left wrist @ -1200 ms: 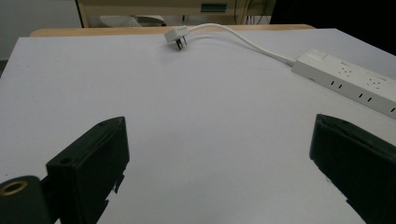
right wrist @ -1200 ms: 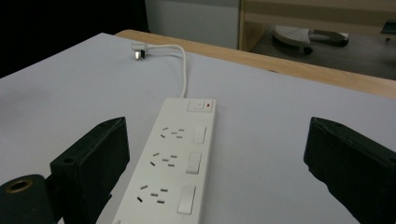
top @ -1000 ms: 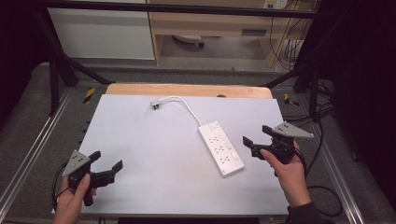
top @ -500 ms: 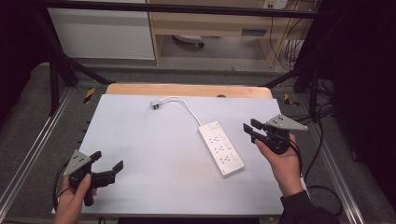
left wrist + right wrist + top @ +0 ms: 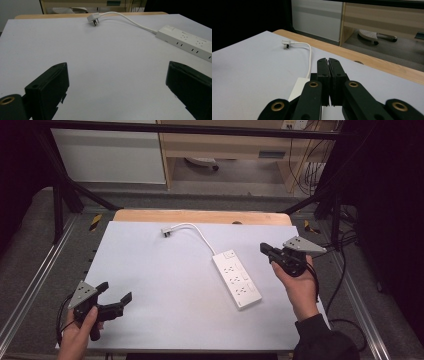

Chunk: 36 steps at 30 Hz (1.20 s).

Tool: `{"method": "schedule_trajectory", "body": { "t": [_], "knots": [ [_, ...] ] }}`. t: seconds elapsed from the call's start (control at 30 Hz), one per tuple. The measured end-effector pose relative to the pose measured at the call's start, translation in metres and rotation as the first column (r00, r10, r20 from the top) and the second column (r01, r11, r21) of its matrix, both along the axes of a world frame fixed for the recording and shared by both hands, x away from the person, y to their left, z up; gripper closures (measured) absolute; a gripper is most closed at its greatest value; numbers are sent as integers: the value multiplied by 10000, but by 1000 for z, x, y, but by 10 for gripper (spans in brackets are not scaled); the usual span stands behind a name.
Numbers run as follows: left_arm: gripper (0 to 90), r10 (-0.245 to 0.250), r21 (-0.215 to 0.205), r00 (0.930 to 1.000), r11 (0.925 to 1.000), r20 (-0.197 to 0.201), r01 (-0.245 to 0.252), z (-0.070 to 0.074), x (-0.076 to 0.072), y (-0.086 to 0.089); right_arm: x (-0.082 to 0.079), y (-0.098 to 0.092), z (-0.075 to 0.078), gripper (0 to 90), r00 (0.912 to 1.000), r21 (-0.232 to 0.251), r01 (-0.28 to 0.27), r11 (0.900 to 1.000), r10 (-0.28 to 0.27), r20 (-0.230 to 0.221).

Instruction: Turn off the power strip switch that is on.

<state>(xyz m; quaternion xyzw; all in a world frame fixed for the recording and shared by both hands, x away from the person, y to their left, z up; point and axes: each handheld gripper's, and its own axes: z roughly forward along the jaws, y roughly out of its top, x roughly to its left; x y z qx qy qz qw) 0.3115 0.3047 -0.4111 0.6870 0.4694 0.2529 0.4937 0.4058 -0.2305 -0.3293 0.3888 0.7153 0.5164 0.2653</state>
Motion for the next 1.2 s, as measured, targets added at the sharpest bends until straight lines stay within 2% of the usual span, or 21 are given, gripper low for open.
{"method": "schedule_trajectory", "body": {
  "t": [0.43,0.67,0.87,1.2],
  "knots": [
    [47,-13,20,10000,10000,35,13,0,0,0,13,9,-5,900,9991,-151,-46,9999,39,-425],
    [47,-61,37,10000,10000,38,60,0,0,-1,21,14,-11,900,9956,-399,-100,9992,62,-938],
    [47,-88,92,10000,9999,39,88,0,0,0,24,18,-16,900,9943,-541,-193,9984,135,-1054],
    [47,-101,75,9999,9999,16,101,0,0,-1,32,30,-28,900,9889,-1154,-512,9920,342,-1446]
  ]
}}
